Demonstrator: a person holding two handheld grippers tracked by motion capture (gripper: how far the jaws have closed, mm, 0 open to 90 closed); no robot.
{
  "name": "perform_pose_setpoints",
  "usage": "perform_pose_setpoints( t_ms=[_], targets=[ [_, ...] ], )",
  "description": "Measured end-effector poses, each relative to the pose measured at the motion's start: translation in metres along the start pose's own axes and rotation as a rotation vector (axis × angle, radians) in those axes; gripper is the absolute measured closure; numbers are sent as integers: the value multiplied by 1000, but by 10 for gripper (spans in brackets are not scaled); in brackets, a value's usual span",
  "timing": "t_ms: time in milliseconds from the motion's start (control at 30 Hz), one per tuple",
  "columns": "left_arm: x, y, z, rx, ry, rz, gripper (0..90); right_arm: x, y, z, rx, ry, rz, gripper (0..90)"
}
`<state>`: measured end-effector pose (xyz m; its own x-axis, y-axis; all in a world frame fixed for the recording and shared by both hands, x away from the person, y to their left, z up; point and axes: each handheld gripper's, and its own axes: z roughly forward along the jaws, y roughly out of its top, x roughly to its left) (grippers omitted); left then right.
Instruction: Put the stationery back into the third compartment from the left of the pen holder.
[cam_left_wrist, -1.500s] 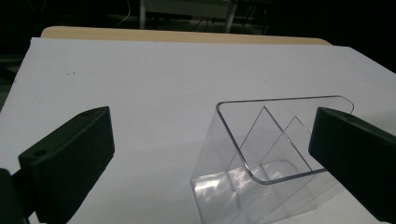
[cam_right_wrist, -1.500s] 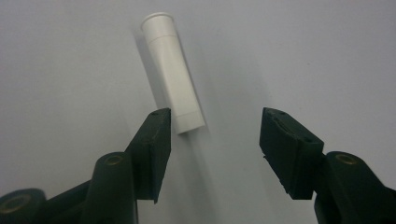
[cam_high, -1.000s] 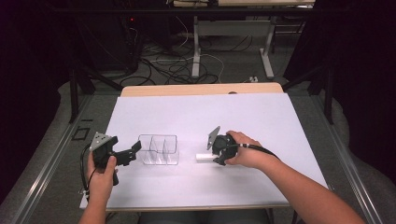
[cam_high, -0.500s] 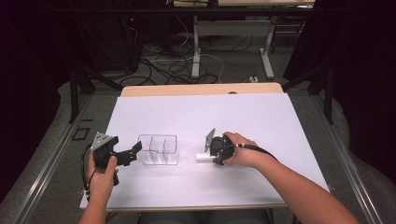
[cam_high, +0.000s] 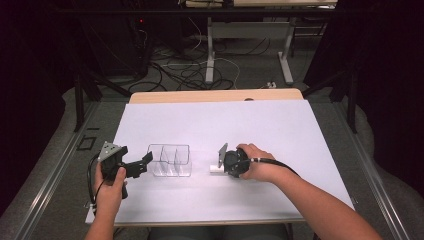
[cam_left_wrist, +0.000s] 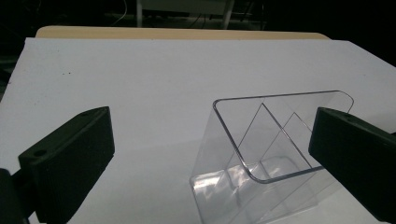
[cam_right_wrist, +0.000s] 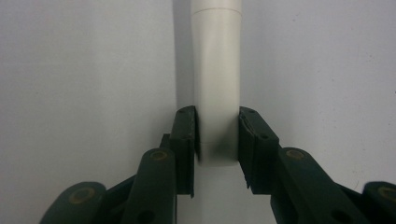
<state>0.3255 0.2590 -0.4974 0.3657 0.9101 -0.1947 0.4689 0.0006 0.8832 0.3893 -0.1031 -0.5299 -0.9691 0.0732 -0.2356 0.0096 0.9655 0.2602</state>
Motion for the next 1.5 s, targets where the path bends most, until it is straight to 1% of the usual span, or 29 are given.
perform_pose_setpoints(
  t_ms=[167,200,300,333,367,400,467,567,633,733,800,833,867,967,1000,1033,1067,1100,1167,1200,1233,1267,1300,1333,1367,1400,1433,1467,1500],
  targets=[
    [0,0,0,1,1,0,2,1,0,0,3,-2,11,699],
    [0,0,0,1,1,-2,2,1,0,-1,8,-4,29,702],
    [-1,0,1,4,0,7,2,1,0,-1,7,3,38,704],
    [-2,0,1,-3,-1,-2,2,0,0,-1,9,5,38,704],
    [-2,0,1,0,-2,2,2,0,-1,-1,2,2,43,704],
    [-3,0,1,2,-3,4,2,1,-1,-1,0,-1,62,705],
    [-2,0,1,3,-2,4,2,0,-2,-1,-14,0,77,707],
    [-2,0,1,-3,-1,-2,2,-1,-4,-2,-15,4,84,708],
    [-2,0,1,0,-4,-2,2,0,-4,-2,-13,2,100,708],
    [-4,0,1,-6,-6,-1,2,-1,-5,-4,-32,8,117,709],
    [-4,0,1,-11,-11,1,2,0,-5,-7,-84,10,167,709],
    [-4,0,0,-10,-13,2,2,0,-5,-7,-84,10,167,709],
    [-5,1,-1,-9,-15,4,2,-1,-6,-9,-97,9,186,709],
    [-6,1,-1,-30,-22,-10,2,-1,-9,-13,-127,-6,216,709],
    [-7,1,-2,-24,-26,-9,2,1,-9,-16,-139,-6,239,709],
    [-8,1,-2,-29,-29,-10,2,1,-11,-19,-148,-8,249,709],
    [-8,1,-2,-26,-30,-4,2,2,-14,-18,-252,-17,267,709],
    [-8,1,-2,-23,-35,-1,2,2,-14,-18,-252,-17,267,709],
    [-10,2,-3,-37,-36,-6,2,6,-16,-23,-300,-31,309,709],
    [-10,3,-3,-43,-40,-9,2,7,-17,-25,-317,-37,310,709],
    [-10,4,-4,-37,-43,-3,2,9,-18,-27,-344,-44,324,710],
    [-10,4,-5,-42,-45,-5,2,12,-20,-30,-385,-65,342,709],
    [-11,5,-5,-50,-46,-10,2,12,-20,-30,-385,-65,342,709],
    [-12,6,-6,-55,-52,-10,2,14,-23,-33,-428,-95,362,709],
    [-13,7,-6,-59,-60,-8,2,15,-24,-35,-449,-106,368,709],
    [-15,8,-6,-59,-65,-1,2,15,-24,-35,-449,-106,368,709],
    [-16,9,-5,-59,-70,6,2,16,-26,-36,-476,-124,374,709],
    [-18,9,-5,-53,-73,19,2,18,-30,-38,-508,-158,396,709],
    [-20,10,-5,-54,-72,33,2,18,-30,-38,-508,-158,396,709]
  ],
)
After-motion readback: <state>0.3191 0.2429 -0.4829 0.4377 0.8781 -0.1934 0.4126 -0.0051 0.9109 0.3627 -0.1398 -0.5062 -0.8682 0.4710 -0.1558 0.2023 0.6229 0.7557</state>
